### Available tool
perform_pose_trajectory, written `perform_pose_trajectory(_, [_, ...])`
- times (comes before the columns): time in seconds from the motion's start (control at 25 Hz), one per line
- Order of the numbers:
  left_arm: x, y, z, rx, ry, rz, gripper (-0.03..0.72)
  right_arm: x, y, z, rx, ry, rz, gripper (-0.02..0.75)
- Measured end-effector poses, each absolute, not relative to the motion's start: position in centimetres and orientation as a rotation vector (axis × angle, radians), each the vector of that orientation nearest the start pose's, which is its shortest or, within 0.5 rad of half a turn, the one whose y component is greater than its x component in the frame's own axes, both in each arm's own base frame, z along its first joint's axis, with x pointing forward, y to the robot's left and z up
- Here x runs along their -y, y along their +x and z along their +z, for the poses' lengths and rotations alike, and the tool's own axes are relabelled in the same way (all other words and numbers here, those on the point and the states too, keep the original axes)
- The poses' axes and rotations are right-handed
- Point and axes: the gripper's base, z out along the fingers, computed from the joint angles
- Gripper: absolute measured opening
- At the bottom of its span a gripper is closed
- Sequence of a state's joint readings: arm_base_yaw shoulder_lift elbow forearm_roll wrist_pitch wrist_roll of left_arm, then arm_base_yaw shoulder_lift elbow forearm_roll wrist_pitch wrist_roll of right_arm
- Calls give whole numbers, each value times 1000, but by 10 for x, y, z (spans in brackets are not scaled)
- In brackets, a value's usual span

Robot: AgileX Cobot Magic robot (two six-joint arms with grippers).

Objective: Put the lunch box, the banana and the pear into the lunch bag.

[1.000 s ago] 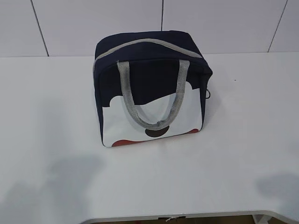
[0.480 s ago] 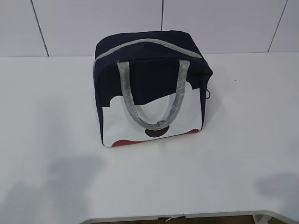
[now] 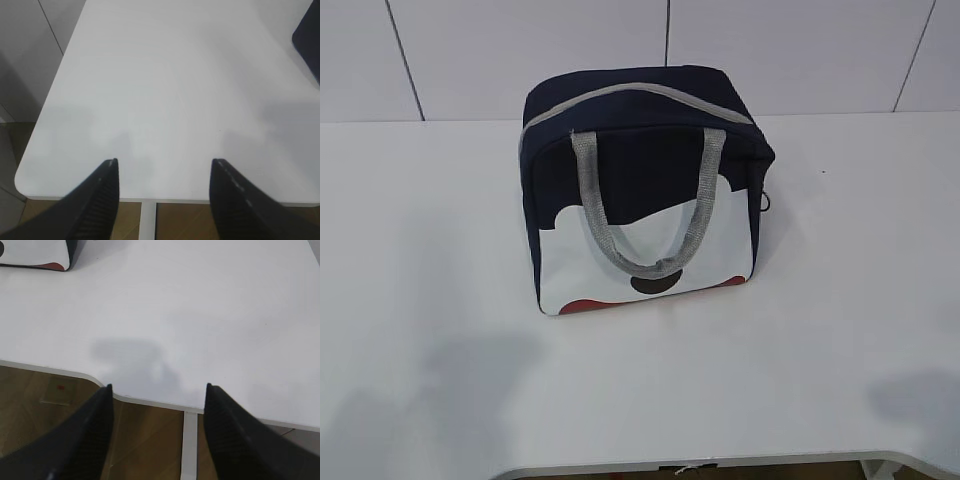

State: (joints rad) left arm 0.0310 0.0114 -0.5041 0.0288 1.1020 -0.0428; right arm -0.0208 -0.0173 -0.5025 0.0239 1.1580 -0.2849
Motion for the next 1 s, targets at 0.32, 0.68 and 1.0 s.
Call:
perform_pose_trajectory(0.32, [-2, -5, 275, -2091, -79, 28, 414, -2, -12, 270, -2106, -283, -152, 475])
perform_pose_trajectory(0.68, [-2, -5, 275, -2091, -79, 28, 414, -2, -12, 270, -2106, -283, -152, 475])
perform_pose_trajectory(1.0, [-2, -5, 275, -2091, -79, 28, 414, -2, -12, 270, -2106, -283, -152, 475])
